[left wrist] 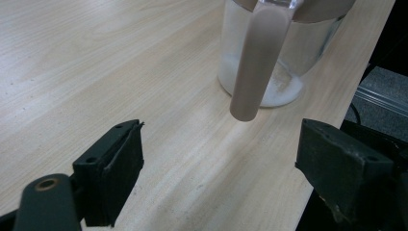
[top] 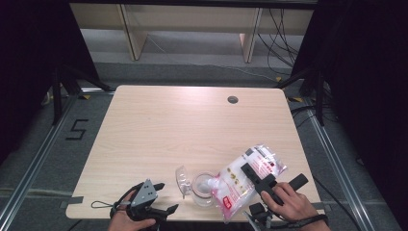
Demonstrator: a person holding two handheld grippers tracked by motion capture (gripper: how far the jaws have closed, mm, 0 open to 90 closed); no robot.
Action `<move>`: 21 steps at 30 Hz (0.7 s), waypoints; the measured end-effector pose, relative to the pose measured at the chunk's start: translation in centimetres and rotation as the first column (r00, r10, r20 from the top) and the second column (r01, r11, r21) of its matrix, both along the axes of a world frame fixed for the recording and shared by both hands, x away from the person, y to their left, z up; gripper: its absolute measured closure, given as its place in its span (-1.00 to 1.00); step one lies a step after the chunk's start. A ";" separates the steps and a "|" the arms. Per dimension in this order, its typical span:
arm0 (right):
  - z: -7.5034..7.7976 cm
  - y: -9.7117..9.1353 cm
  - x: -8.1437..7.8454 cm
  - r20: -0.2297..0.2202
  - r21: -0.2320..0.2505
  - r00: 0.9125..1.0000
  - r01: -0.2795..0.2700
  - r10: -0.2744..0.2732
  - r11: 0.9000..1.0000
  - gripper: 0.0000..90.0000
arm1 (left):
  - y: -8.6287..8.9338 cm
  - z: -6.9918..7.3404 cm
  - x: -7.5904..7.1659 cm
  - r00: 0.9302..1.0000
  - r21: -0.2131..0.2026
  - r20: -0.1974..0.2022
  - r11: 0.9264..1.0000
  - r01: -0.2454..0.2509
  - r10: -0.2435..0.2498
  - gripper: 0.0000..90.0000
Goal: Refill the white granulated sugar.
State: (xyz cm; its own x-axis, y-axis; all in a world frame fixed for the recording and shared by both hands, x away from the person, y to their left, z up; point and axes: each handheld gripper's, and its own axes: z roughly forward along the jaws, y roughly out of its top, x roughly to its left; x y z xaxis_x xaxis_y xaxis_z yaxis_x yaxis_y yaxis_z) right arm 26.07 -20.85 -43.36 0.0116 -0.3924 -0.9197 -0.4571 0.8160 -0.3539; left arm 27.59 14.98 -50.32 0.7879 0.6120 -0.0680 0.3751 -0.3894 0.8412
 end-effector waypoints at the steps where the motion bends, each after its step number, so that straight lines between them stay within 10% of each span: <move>1: 0.1 0.0 0.0 -0.001 -0.006 1.000 -0.001 0.001 1.000 0.25 | 0.0 0.0 0.0 1.000 0.000 -0.001 1.000 0.001 -0.001 -0.64; 21: 0.0 0.1 0.0 -0.013 -0.013 1.000 -0.002 0.001 1.000 0.28 | 0.0 0.0 0.0 1.000 0.000 0.000 1.000 0.000 0.000 -0.64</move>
